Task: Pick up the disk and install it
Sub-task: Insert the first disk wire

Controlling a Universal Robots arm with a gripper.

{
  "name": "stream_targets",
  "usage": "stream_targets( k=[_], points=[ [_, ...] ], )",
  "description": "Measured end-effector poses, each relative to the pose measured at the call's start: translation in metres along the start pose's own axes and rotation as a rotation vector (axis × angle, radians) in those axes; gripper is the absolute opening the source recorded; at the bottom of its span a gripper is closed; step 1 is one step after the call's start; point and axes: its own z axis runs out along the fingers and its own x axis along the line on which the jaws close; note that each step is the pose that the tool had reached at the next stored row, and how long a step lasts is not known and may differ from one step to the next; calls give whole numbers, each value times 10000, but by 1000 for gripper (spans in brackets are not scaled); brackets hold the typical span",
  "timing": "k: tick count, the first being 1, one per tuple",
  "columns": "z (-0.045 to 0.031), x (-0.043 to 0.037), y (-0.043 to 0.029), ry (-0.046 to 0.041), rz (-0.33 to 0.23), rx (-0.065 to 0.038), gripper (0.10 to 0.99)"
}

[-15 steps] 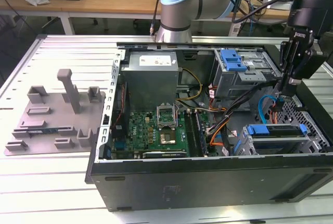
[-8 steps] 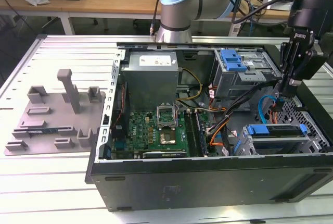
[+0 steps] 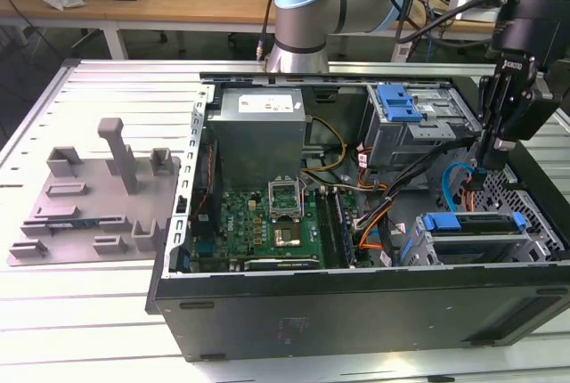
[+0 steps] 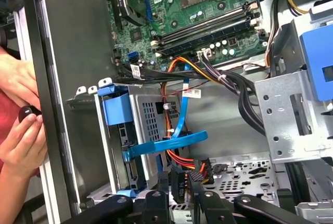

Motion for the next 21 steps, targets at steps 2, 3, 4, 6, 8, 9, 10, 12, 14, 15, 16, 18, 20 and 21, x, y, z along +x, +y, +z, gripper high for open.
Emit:
stream_targets(
  k=[2, 3, 4, 6, 8, 9, 10, 12, 14, 15, 16, 18, 20, 21],
  points=[
    [6, -3, 0, 53, -62, 42, 282],
    [8, -4, 1, 80, -100, 67, 282],
    [12, -5, 0, 112, -139, 93, 282],
    [19, -8, 10, 163, -170, 120, 282],
    [27, -13, 32, 213, -175, 134, 267],
    [30, -15, 40, 231, -176, 138, 267],
    [33, -16, 48, 251, -175, 143, 200],
    [38, -20, 58, 290, -176, 153, 169],
    [37, -21, 58, 305, -177, 157, 169],
    [37, -21, 58, 305, -178, 157, 169],
    [37, -21, 58, 304, -178, 157, 169],
    [37, -22, 58, 304, -178, 157, 169],
    [50, 7, 55, 259, -181, 148, 169],
    [57, 22, 51, 247, -182, 146, 169]
  ],
)
